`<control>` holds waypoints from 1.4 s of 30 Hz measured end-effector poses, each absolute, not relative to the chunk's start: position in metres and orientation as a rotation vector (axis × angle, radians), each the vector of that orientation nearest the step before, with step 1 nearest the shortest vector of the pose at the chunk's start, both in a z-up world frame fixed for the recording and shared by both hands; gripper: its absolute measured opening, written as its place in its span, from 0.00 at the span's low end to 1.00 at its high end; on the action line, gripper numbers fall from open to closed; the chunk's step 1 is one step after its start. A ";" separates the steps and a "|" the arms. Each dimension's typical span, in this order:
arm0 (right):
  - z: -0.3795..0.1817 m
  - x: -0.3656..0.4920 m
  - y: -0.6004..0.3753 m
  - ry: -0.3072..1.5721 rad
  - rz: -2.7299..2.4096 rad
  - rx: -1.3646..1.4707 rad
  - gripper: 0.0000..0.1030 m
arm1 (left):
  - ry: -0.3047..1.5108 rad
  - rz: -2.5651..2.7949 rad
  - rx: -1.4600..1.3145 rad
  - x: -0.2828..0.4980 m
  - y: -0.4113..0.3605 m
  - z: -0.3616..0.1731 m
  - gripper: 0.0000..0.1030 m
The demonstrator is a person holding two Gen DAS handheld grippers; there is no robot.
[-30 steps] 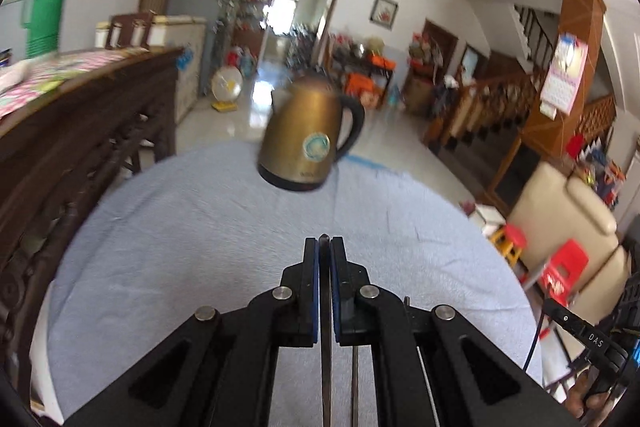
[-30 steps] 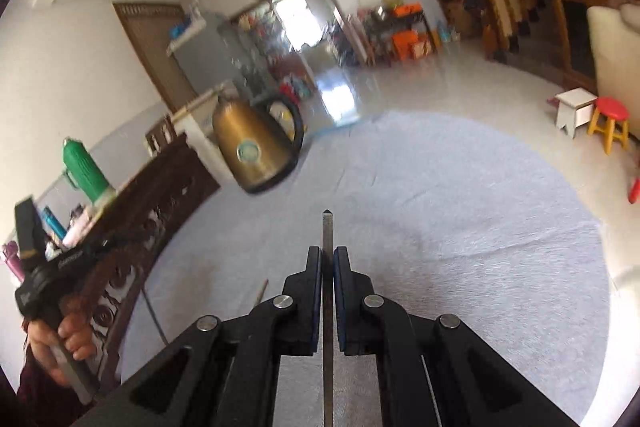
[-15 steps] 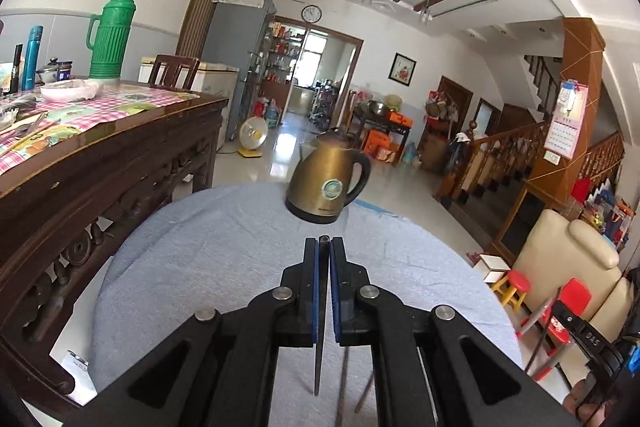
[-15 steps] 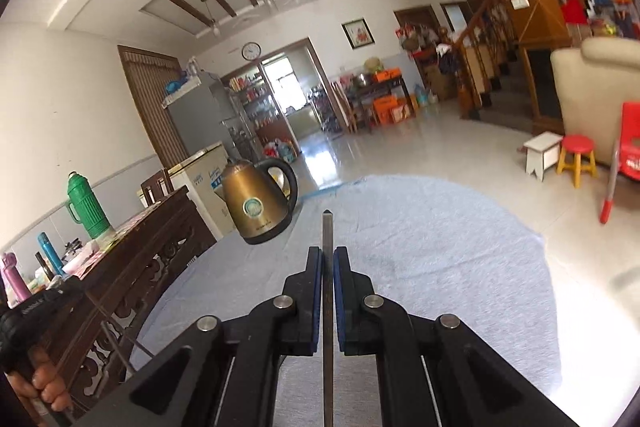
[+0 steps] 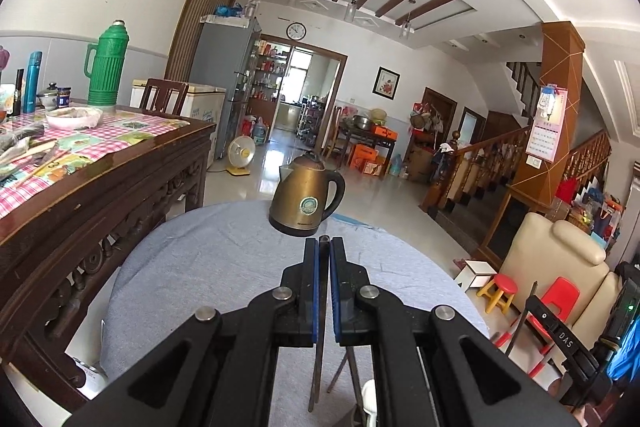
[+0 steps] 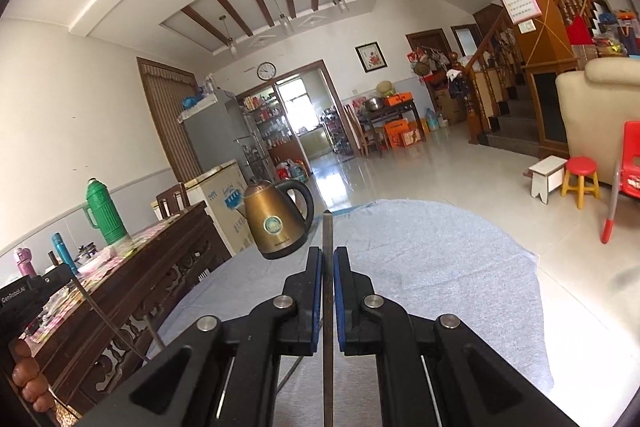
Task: Organize utensils
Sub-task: 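Lift both held chopsticks up toward the dark grey cup, then lower both chopsticks into the dark grey cup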
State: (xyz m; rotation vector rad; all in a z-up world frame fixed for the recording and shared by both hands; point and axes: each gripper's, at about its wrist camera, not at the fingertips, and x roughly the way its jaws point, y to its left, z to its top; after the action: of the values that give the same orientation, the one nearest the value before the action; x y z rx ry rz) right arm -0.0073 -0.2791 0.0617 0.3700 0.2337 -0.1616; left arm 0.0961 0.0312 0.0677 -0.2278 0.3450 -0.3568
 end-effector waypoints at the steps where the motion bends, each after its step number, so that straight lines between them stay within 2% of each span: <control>1: 0.064 -0.011 -0.278 0.224 -0.160 0.368 0.06 | 0.340 -0.358 -0.229 0.092 0.032 0.070 0.05; 14: 0.102 -0.050 -0.257 0.081 -0.083 0.367 0.06 | 0.235 -0.435 -0.198 0.034 0.020 0.118 0.05; 21: 0.123 -0.035 -0.216 -0.025 -0.060 0.318 0.06 | 0.253 -0.448 -0.153 0.030 -0.001 0.111 0.05; 29: 0.095 0.004 -0.167 -0.006 -0.085 0.210 0.06 | 0.357 -0.434 -0.137 0.042 -0.016 0.078 0.05; 42: 0.052 -0.005 -0.187 0.093 -0.071 0.240 0.06 | 0.440 -0.392 -0.097 0.044 -0.033 0.056 0.05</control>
State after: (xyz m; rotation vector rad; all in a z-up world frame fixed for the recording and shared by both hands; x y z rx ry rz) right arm -0.0049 -0.1867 0.0524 0.2399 0.0928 -0.0714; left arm 0.0436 -0.0335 0.0563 -0.0975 0.4398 -0.3915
